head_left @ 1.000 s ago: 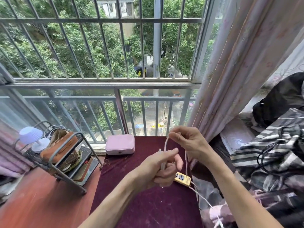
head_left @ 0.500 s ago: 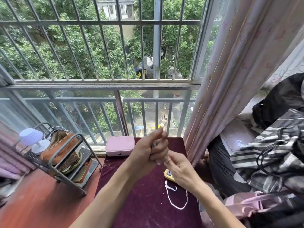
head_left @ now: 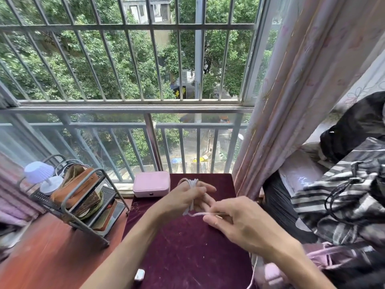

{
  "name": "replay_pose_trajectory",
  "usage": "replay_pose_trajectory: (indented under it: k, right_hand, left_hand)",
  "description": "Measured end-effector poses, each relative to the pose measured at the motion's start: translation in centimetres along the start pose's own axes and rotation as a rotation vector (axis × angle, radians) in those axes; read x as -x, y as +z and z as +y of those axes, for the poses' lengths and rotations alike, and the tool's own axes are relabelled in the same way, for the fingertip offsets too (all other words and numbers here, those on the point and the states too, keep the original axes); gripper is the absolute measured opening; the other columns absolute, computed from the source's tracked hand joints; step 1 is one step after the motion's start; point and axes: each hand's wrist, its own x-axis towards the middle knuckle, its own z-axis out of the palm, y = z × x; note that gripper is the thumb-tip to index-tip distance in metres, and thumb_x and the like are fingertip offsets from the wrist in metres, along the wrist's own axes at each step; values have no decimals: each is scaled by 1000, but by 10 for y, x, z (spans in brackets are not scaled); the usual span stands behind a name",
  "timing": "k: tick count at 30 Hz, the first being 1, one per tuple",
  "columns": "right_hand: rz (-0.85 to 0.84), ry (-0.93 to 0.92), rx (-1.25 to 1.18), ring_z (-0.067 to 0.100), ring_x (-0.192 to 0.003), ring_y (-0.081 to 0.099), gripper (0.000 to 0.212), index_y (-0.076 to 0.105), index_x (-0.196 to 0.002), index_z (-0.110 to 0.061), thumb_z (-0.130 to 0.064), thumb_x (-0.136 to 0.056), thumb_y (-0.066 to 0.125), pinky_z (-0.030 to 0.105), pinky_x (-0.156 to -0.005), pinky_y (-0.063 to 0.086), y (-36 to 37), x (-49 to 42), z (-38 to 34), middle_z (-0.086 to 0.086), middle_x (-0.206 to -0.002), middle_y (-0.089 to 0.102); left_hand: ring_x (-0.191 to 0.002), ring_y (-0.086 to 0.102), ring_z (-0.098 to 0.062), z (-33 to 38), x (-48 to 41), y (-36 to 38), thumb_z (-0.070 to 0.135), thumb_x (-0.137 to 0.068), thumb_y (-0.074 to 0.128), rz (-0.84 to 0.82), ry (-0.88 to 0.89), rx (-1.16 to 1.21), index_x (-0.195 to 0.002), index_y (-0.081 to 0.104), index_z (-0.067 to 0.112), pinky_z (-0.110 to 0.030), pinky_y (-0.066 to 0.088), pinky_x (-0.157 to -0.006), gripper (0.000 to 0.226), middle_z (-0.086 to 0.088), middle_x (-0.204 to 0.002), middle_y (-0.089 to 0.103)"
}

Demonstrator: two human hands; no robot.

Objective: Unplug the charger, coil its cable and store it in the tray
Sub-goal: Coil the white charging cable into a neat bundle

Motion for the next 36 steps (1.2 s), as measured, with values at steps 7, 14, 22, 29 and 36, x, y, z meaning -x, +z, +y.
replay_pose_trajectory:
  k: [7,14,22,29,36]
  right_hand:
    - [74,-11,-345,-6,-58,60,10,82,-86,-31,-40,-90,81,5,-59,42,-30,-34,35,-26,-64,67]
    - [43,36,-820,14,-80,69,29,84,-89,-17,-44,-81,87,24,-78,52,-12,-44,61,8,-82,79]
    - [70,184,-1097,32,-84,62,45,82,-102,-15,-56,-85,79,44,-77,49,27,-35,56,21,-90,70]
    - [108,298,-1152,31,-75,72,29,81,-101,-23,-28,-110,54,34,-70,57,62,-20,42,15,-82,77]
    - [72,280,-761,1,-46,24,38,59,-73,-34,-44,-108,49,19,-44,19,80,2,27,-14,-54,34]
  left_hand:
    - [-35,36,-5,-5,7,30,56,-103,34,-201,-11,71,-108,74,10,-19,34,-43,61,1,-51,58]
    - [-34,19,-6,-3,9,48,71,-97,33,-372,-45,400,-79,60,12,-18,24,-37,67,4,-43,20]
    - [-30,16,-9,6,18,56,44,-102,48,-470,-15,810,-60,23,20,-24,16,-35,55,7,-39,20]
    - [-29,29,-5,15,10,57,15,-101,37,-190,144,875,-88,59,5,-24,18,-37,27,3,-44,40]
    - [-42,43,-11,16,1,47,-2,-100,35,181,127,580,-125,49,-8,-22,36,-45,29,-8,-66,51]
